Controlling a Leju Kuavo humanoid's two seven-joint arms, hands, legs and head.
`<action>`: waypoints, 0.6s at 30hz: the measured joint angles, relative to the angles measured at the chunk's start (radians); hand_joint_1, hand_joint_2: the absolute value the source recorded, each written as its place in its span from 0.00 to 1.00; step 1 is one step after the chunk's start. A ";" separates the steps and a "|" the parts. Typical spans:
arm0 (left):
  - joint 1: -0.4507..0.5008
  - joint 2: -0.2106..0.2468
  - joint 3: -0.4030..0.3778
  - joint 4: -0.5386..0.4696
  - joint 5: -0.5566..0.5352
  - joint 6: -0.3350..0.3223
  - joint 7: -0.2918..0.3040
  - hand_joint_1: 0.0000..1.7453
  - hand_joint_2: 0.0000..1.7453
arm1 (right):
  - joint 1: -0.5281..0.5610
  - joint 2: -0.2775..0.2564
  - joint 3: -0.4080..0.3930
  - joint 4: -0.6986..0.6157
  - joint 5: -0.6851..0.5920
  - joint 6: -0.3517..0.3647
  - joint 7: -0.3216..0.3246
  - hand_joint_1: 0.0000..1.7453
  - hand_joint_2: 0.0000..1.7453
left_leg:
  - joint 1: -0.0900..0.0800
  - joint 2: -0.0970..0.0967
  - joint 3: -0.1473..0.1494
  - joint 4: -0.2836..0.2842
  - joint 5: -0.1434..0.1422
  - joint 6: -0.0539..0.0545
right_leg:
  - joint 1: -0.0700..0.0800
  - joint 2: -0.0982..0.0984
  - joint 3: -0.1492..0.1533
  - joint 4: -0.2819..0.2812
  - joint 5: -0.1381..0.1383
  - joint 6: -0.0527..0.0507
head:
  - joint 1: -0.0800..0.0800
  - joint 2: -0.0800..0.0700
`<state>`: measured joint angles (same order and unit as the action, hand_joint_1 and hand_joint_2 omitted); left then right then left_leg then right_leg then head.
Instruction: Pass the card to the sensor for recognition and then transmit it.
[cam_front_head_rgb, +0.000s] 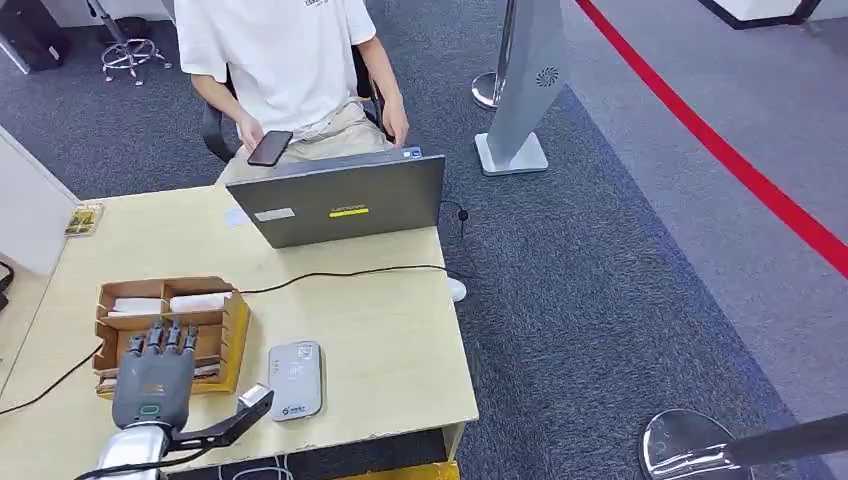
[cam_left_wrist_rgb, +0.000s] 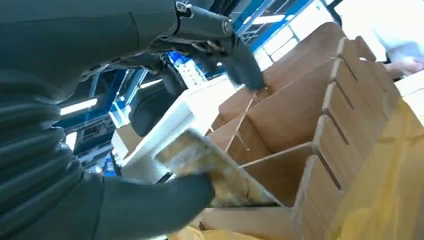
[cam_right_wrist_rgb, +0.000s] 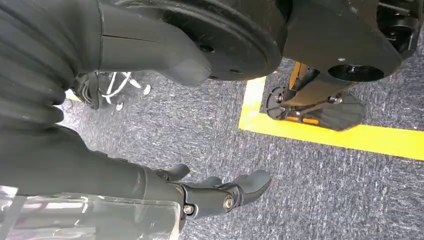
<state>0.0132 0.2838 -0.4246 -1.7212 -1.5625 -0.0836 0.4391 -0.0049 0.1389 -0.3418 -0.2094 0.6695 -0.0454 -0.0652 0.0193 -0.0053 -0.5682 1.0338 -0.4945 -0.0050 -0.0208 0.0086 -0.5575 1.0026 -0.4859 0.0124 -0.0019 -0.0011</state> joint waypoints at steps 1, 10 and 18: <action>0.000 -0.002 0.000 0.000 0.000 0.000 -0.003 1.00 1.00 | 0.000 0.000 0.000 0.000 0.000 0.000 0.000 0.00 1.00 | 0.000 0.000 0.000 0.000 0.000 0.000 | 0.000 0.000 0.000 0.000 0.000 0.000 | 0.000 0.000; 0.000 -0.005 0.000 0.000 0.000 -0.012 -0.011 1.00 1.00 | 0.000 0.000 0.000 -0.001 -0.001 0.000 0.000 0.00 1.00 | 0.000 0.000 0.000 0.000 0.000 0.000 | 0.000 0.000 0.000 0.000 0.000 0.000 | 0.000 0.000; 0.000 -0.011 0.001 0.000 0.000 -0.021 -0.035 1.00 1.00 | 0.000 0.000 0.000 -0.002 -0.001 0.000 0.000 0.00 1.00 | 0.000 0.000 0.000 0.000 0.000 0.000 | 0.000 0.000 0.000 0.000 0.000 0.000 | 0.000 0.000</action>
<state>0.0128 0.2728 -0.4234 -1.7212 -1.5625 -0.1049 0.4036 -0.0045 0.1389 -0.3422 -0.2110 0.6683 -0.0458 -0.0652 0.0193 -0.0053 -0.5683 1.0338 -0.4945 -0.0050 -0.0209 0.0086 -0.5575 1.0026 -0.4859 0.0124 -0.0019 -0.0011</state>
